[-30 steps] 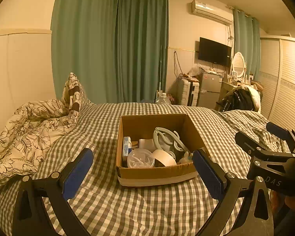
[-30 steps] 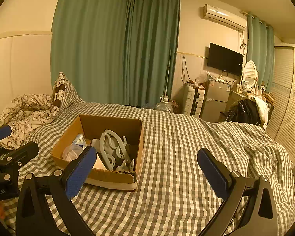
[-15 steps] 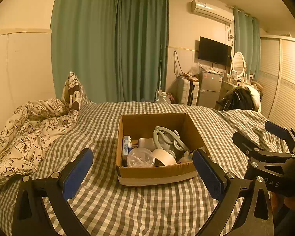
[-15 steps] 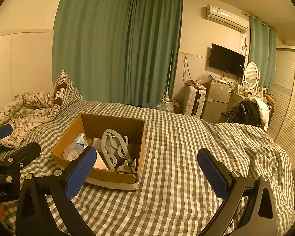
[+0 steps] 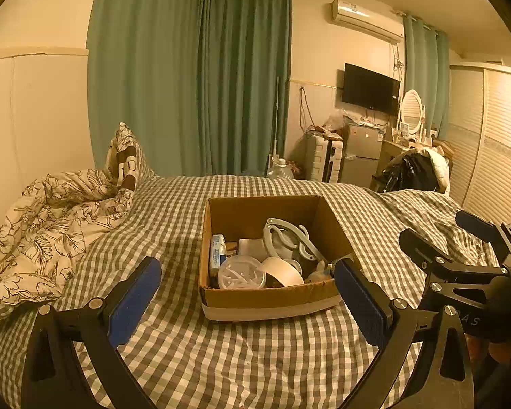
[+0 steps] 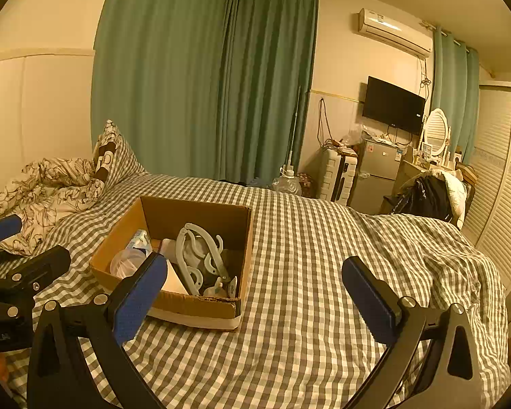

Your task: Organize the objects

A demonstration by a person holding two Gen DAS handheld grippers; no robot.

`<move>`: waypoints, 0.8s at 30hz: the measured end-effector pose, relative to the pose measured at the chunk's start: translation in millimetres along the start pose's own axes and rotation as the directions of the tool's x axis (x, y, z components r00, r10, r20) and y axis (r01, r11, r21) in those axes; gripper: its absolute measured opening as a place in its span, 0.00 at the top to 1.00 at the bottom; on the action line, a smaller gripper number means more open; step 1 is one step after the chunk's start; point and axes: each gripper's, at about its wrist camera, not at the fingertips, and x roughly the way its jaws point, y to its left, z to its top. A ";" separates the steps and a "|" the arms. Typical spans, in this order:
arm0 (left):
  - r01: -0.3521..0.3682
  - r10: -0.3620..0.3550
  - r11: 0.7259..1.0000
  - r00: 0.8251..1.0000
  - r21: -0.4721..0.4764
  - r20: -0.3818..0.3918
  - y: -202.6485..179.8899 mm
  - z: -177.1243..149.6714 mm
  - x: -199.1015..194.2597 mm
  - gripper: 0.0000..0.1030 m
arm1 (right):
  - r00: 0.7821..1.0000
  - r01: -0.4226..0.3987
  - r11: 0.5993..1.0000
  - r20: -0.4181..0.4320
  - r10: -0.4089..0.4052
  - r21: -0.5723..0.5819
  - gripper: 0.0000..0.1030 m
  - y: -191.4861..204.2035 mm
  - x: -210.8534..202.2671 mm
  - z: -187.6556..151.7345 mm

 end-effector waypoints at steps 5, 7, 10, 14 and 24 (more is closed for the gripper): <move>-0.003 0.003 1.000 1.000 -0.001 -0.001 0.9 0.0 0.6 0.00 | 1.000 0.000 1.000 0.000 0.000 0.000 0.00 -0.1 0.1 -0.3; -0.011 0.011 1.000 1.000 -0.007 0.009 1.8 0.5 -1.8 0.00 | 1.000 0.000 1.000 0.000 0.000 -0.001 0.00 -0.1 0.1 -0.2; -0.022 0.023 1.000 1.000 -0.020 0.019 4.2 1.6 -4.7 0.00 | 1.000 0.000 1.000 -0.002 0.000 -0.001 0.00 -0.2 0.1 -0.7; -0.027 0.027 0.999 1.000 -0.023 0.010 5.6 1.9 -2.5 0.00 | 1.000 0.000 1.000 -0.004 0.000 0.001 0.00 0.2 0.4 -2.1; -0.030 0.030 0.999 0.999 -0.014 0.012 3.9 2.5 -3.8 0.00 | 1.000 0.002 1.000 -0.007 -0.002 0.002 0.00 0.3 1.7 -5.2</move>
